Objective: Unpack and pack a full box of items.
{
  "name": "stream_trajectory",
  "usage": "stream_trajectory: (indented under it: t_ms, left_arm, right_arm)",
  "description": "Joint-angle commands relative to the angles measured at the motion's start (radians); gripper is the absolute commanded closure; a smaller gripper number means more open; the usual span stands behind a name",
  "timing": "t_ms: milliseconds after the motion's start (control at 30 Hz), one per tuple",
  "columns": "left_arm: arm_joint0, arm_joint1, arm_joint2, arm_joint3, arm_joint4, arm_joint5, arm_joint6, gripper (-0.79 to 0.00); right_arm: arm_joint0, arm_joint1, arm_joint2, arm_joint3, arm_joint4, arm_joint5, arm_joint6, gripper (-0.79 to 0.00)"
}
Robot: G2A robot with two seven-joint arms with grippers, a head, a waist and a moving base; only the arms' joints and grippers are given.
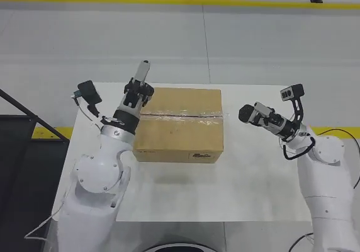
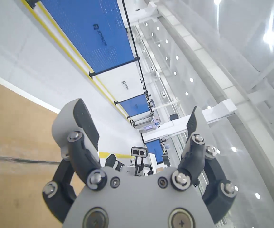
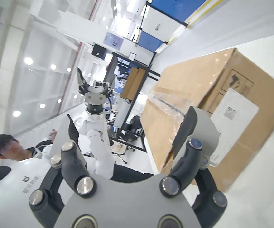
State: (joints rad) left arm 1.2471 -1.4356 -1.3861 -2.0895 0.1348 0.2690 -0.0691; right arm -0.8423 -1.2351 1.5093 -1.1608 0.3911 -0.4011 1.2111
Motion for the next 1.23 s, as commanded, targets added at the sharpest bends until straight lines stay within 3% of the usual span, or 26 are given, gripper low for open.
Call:
stream_trajectory:
  t_ms: [0, 167, 300, 733, 1200]
  left_arm:
    - [0.051, 0.005, -0.057, -0.024, -0.002, -0.015, -0.004, -0.785]
    - [0.138, 0.013, -0.16, -0.053, -0.047, -0.043, -0.007, -0.785]
    - [0.173, 0.016, -0.199, -0.047, -0.073, -0.059, -0.014, -0.785]
    - [0.179, 0.017, -0.204, -0.042, -0.077, -0.064, -0.016, -0.785]
    - [0.179, 0.017, -0.204, -0.042, -0.077, -0.064, -0.016, -0.785]
  right_arm:
    - [0.039, -0.006, -0.039, 0.067, 0.025, 0.005, 0.01, -0.785]
    - [0.101, -0.021, -0.101, 0.202, 0.085, -0.012, 0.027, -0.785]
    - [0.133, -0.032, -0.141, 0.288, 0.132, -0.028, 0.046, -0.785]
    - [0.182, -0.052, -0.208, 0.43, 0.184, -0.072, 0.063, -0.785]
    - [0.167, 0.007, -0.095, 0.505, 0.072, -0.207, -0.061, -0.785]
